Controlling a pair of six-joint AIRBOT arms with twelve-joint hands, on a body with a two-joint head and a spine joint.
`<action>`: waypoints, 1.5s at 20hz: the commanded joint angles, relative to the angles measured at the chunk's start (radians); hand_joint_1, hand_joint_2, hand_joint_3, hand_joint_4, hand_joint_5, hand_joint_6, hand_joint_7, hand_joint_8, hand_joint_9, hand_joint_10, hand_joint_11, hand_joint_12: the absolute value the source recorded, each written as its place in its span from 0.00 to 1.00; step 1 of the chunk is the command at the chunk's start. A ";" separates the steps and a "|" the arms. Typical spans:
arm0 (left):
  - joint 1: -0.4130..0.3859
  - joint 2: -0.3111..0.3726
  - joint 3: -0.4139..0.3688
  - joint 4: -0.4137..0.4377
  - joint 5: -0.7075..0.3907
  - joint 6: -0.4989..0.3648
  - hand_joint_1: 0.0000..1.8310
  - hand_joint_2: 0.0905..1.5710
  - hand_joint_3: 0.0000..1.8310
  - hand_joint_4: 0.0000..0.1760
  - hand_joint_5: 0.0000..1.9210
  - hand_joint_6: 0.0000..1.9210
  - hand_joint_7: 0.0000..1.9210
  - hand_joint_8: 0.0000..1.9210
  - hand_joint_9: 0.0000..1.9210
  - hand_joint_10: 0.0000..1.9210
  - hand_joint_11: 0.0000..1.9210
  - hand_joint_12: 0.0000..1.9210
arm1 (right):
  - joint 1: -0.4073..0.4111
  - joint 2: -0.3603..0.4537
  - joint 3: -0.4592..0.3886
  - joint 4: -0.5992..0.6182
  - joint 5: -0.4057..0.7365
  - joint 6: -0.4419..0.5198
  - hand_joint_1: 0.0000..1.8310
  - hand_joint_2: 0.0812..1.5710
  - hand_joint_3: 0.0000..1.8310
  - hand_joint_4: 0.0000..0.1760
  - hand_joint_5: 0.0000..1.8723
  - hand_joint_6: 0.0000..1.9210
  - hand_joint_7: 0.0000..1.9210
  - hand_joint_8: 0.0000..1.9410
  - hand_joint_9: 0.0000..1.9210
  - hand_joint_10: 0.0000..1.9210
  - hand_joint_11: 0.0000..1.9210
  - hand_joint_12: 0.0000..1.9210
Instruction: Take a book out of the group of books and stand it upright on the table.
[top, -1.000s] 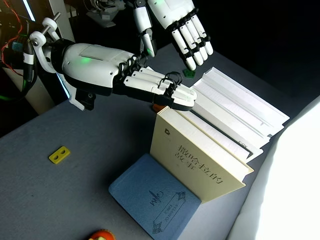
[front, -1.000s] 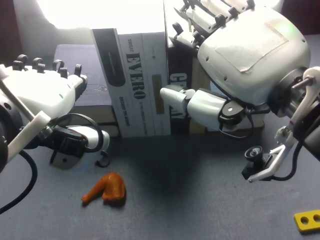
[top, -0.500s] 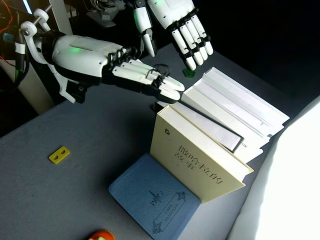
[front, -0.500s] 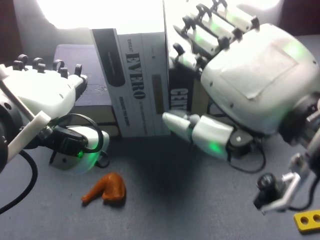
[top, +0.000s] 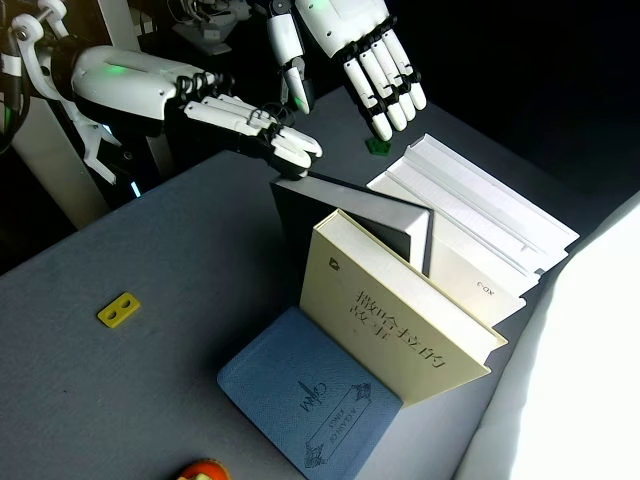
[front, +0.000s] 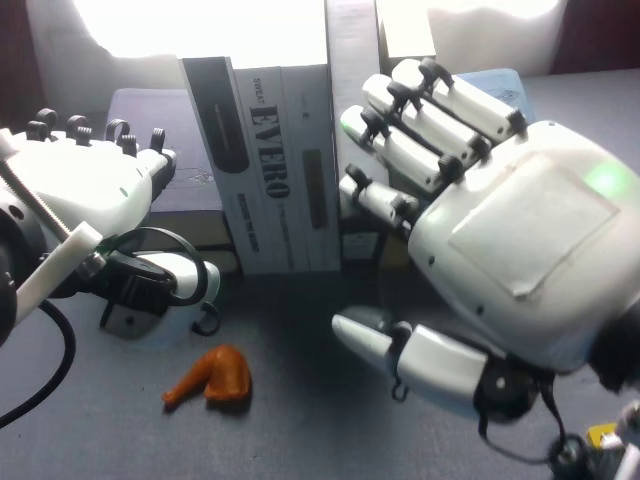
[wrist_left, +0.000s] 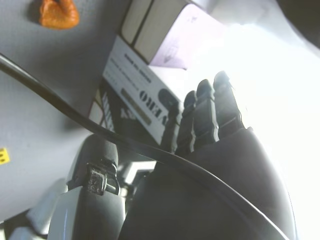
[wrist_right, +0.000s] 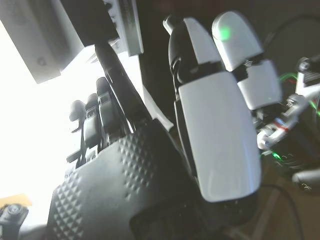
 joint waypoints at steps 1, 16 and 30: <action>-0.009 -0.001 0.001 0.094 0.004 0.001 0.12 0.87 0.00 0.00 0.00 0.00 0.00 0.00 0.00 0.00 0.00 0.00 | 0.002 0.003 -0.009 -0.056 0.054 -0.006 0.00 0.76 0.00 0.21 0.30 0.00 0.05 0.00 0.00 0.00 0.00 0.05; -0.009 -0.001 0.001 0.094 0.004 0.001 0.10 0.88 0.00 0.00 0.00 0.00 0.00 0.00 0.00 0.00 0.00 0.00 | -0.088 -0.013 -0.017 -0.056 0.010 -0.022 0.00 0.76 0.00 0.17 0.29 0.00 0.04 0.00 0.00 0.00 0.00 0.06; -0.009 -0.001 0.001 0.094 0.004 0.001 0.11 0.88 0.00 0.00 0.00 0.00 0.00 0.00 0.00 0.00 0.00 0.00 | -0.206 -0.076 0.049 -0.056 0.005 -0.035 0.00 0.76 0.00 0.13 0.29 0.00 0.05 0.00 0.00 0.00 0.00 0.08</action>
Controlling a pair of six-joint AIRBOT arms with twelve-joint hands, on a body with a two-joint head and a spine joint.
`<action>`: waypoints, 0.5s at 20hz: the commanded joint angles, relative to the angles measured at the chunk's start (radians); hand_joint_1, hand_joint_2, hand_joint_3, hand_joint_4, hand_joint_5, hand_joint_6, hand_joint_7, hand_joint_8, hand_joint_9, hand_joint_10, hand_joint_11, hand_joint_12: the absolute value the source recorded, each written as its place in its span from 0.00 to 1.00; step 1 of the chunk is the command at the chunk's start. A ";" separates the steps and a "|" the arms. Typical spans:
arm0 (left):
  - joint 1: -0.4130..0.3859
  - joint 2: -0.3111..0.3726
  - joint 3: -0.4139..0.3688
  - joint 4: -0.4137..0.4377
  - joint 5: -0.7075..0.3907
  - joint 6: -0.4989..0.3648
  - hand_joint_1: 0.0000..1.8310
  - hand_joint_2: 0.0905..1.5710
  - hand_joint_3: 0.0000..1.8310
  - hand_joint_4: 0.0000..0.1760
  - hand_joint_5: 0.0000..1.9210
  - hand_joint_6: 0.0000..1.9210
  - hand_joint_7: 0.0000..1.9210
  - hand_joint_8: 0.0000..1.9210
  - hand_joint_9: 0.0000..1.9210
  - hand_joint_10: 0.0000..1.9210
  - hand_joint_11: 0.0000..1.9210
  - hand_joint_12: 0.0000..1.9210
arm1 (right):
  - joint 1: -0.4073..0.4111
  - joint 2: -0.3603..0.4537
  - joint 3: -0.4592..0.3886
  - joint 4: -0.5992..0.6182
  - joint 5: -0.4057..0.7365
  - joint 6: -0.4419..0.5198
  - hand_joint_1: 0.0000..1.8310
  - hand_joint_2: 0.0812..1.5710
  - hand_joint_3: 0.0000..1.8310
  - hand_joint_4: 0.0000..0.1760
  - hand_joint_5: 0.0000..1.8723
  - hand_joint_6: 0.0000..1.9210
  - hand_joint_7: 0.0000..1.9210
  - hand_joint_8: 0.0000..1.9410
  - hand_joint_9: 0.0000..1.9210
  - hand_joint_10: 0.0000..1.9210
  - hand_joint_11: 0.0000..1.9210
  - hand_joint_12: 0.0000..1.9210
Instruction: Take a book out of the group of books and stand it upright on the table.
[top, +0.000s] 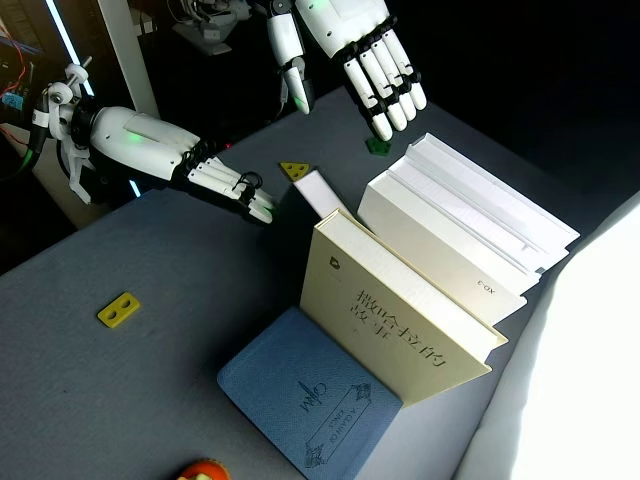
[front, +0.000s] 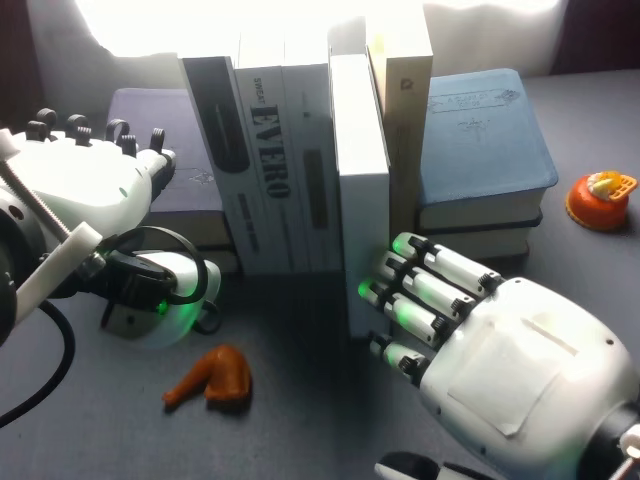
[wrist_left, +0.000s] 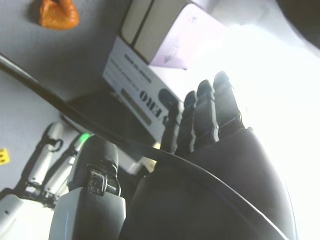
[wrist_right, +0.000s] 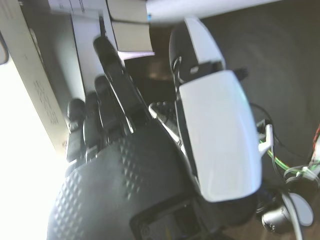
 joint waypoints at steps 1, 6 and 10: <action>-0.009 -0.001 0.001 0.094 0.004 0.000 0.10 0.88 0.00 0.00 0.00 0.00 0.00 0.00 0.00 0.00 0.00 0.00 | -0.001 0.000 -0.012 -0.068 0.063 -0.003 0.00 0.76 0.00 0.12 0.29 0.00 0.05 0.00 0.00 0.00 0.00 0.08; -0.009 -0.001 0.001 0.094 0.004 0.000 0.08 0.88 0.00 0.00 0.00 0.00 0.00 0.00 0.00 0.00 0.00 0.00 | -0.028 0.031 -0.105 -0.068 0.077 -0.035 0.00 0.77 0.00 0.08 0.28 0.00 0.09 0.01 0.01 0.01 0.00 0.06; -0.009 -0.001 0.001 0.094 0.004 0.000 0.11 0.88 0.00 0.00 0.00 0.00 0.00 0.00 0.00 0.00 0.00 0.00 | -0.019 0.074 -0.189 -0.068 0.101 -0.048 0.00 0.76 0.00 0.14 0.29 0.01 0.06 0.00 0.02 0.00 0.00 0.13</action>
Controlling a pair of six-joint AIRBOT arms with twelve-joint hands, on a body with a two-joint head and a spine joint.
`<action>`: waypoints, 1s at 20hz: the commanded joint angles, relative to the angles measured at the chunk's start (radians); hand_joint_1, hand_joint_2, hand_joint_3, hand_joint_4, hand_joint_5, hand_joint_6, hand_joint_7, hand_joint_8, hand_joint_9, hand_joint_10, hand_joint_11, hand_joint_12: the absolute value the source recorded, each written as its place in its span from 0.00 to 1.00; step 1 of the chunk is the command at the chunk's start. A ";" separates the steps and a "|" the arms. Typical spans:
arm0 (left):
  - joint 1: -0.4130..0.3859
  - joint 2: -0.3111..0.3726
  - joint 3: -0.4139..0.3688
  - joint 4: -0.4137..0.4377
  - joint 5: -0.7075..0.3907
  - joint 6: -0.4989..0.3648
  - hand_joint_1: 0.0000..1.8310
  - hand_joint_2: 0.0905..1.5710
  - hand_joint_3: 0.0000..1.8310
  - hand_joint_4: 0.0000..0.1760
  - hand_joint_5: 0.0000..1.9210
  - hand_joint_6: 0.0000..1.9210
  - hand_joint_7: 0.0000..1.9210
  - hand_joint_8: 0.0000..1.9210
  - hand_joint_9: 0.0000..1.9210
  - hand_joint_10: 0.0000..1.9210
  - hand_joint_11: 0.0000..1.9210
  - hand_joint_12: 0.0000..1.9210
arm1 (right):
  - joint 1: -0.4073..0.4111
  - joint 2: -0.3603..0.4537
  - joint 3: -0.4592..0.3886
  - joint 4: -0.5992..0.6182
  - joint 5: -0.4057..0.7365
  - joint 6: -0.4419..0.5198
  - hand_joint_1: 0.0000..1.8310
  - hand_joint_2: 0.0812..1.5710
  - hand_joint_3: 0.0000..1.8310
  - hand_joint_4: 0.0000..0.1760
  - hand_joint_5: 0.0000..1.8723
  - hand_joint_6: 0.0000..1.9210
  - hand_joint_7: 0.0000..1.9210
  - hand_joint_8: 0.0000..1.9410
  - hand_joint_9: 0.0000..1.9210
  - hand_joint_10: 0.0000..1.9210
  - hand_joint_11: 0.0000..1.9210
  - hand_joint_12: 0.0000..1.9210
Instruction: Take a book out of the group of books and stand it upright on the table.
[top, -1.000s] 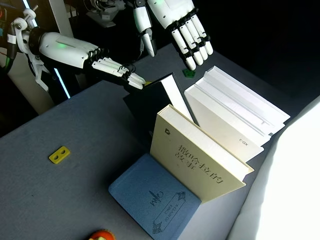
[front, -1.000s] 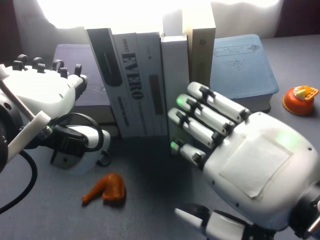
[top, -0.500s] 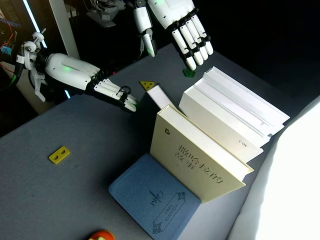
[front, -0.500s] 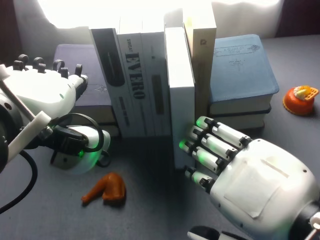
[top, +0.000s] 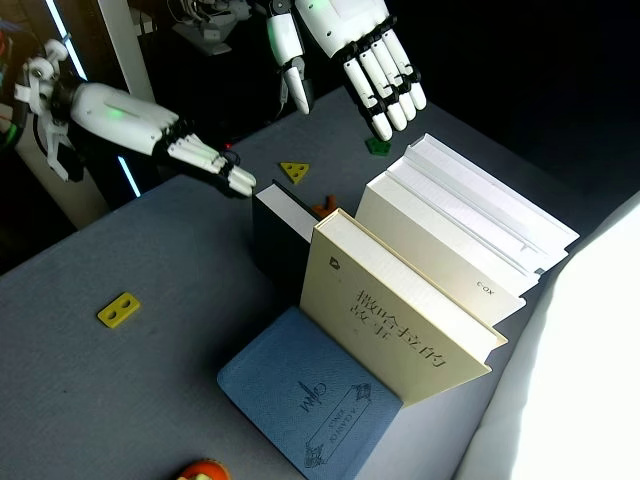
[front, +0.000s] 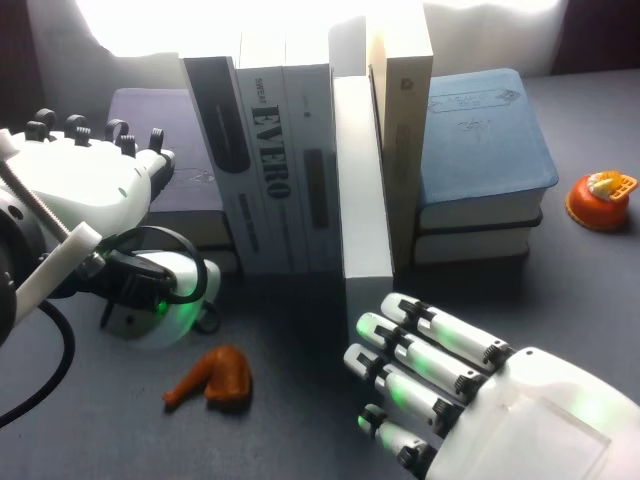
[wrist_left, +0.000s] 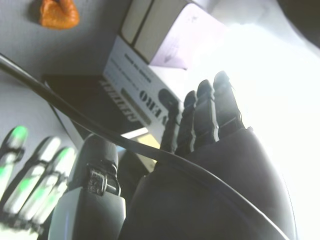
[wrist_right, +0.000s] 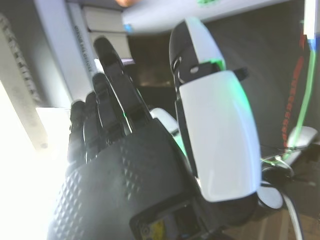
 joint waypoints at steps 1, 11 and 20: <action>-0.009 -0.001 0.001 0.094 0.004 0.000 0.11 0.88 0.00 0.00 0.00 0.00 0.00 0.00 0.00 0.00 0.00 0.00 | 0.022 0.009 -0.015 -0.079 0.082 -0.006 0.00 0.76 0.00 0.11 0.29 0.00 0.07 0.00 0.02 0.00 0.00 0.12; -0.011 -0.001 0.003 0.094 0.004 0.000 0.11 0.88 0.00 0.00 0.00 0.00 0.00 0.00 0.00 0.00 0.00 0.00 | 0.233 0.084 -0.035 -0.079 0.122 0.046 0.00 0.77 0.00 0.04 0.30 0.00 0.08 0.00 0.02 0.00 0.00 0.17; -0.019 -0.002 0.004 0.094 0.005 0.000 0.10 0.88 0.00 0.00 0.00 0.00 0.00 0.00 0.00 0.00 0.00 0.00 | 0.377 0.140 0.168 -0.208 -0.217 0.397 0.00 0.77 0.00 0.00 0.29 0.00 0.08 0.00 0.03 0.00 0.00 0.16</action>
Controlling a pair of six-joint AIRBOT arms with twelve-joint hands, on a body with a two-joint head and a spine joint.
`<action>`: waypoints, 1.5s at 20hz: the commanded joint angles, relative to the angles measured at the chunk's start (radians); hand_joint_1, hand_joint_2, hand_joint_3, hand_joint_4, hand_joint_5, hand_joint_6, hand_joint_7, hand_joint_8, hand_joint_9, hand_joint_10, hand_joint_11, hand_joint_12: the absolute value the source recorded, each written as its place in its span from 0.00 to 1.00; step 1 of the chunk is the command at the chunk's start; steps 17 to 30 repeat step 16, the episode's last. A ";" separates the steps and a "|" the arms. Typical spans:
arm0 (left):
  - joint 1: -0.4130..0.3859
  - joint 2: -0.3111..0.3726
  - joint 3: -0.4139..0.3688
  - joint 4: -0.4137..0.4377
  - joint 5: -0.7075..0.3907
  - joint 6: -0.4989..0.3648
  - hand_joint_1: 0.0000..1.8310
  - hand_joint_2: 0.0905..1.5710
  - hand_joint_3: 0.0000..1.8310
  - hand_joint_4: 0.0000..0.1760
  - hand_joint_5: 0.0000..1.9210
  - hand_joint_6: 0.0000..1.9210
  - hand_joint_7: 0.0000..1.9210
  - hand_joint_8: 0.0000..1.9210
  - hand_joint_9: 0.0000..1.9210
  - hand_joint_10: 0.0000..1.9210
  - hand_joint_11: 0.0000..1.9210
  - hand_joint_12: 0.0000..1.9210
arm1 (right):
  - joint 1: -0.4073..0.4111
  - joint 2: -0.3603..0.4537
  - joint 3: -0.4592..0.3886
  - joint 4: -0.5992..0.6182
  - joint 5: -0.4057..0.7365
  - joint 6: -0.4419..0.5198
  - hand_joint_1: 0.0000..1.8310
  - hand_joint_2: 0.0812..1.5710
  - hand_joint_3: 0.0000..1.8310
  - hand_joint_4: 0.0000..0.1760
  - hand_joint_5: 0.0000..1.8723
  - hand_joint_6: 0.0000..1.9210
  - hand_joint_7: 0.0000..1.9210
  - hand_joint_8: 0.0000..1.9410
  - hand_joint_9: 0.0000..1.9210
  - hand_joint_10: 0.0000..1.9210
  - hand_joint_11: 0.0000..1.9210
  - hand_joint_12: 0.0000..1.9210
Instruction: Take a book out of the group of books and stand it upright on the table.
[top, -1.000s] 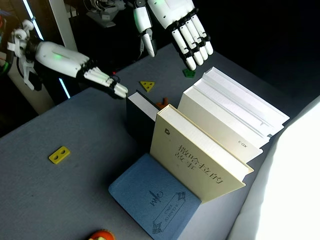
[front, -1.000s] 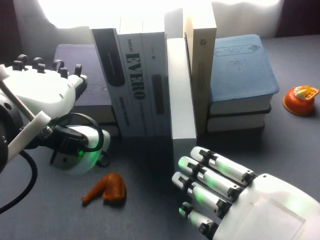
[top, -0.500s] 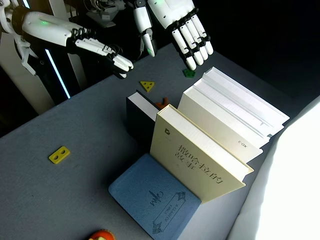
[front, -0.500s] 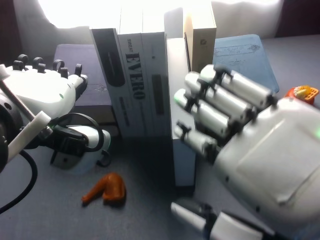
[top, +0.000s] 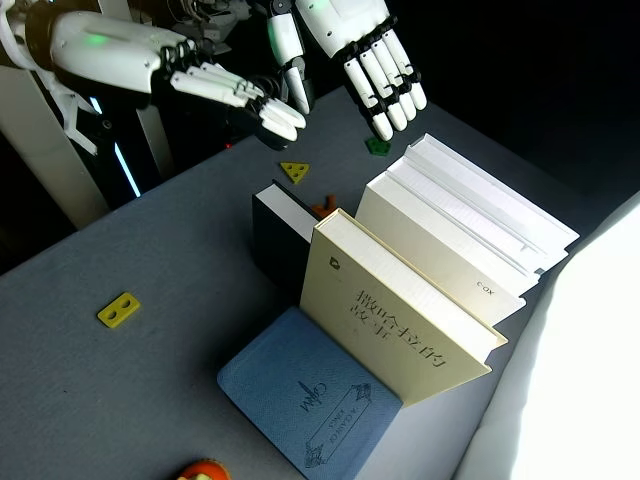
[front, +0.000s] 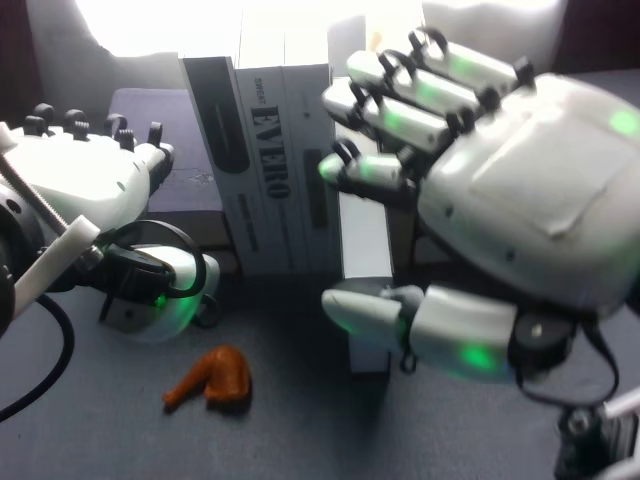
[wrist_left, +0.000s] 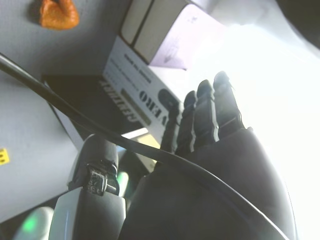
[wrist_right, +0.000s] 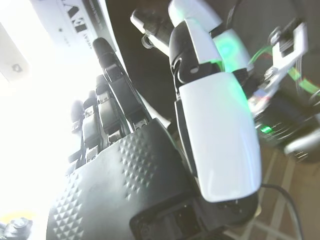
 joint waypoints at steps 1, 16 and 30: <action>-0.014 -0.002 -0.001 0.091 0.005 0.000 0.10 0.88 0.00 0.00 0.00 0.00 0.00 0.00 0.00 0.00 0.00 0.00 | 0.018 0.005 0.009 -0.065 0.023 0.035 0.00 0.77 0.00 0.03 0.28 0.00 0.08 0.00 0.03 0.00 0.00 0.16; -0.011 -0.002 -0.003 0.088 0.005 0.000 0.10 0.88 0.00 0.00 0.01 0.00 0.00 0.00 0.00 0.00 0.00 0.00 | 0.070 0.044 0.204 -0.599 -0.166 0.758 0.00 0.77 0.00 0.00 0.31 0.00 0.11 0.00 0.06 0.01 0.00 0.25; -0.011 -0.002 -0.003 0.088 0.005 0.000 0.10 0.88 0.00 0.00 0.01 0.00 0.00 0.00 0.00 0.00 0.00 0.00 | 0.070 0.044 0.204 -0.599 -0.166 0.758 0.00 0.77 0.00 0.00 0.31 0.00 0.11 0.00 0.06 0.01 0.00 0.25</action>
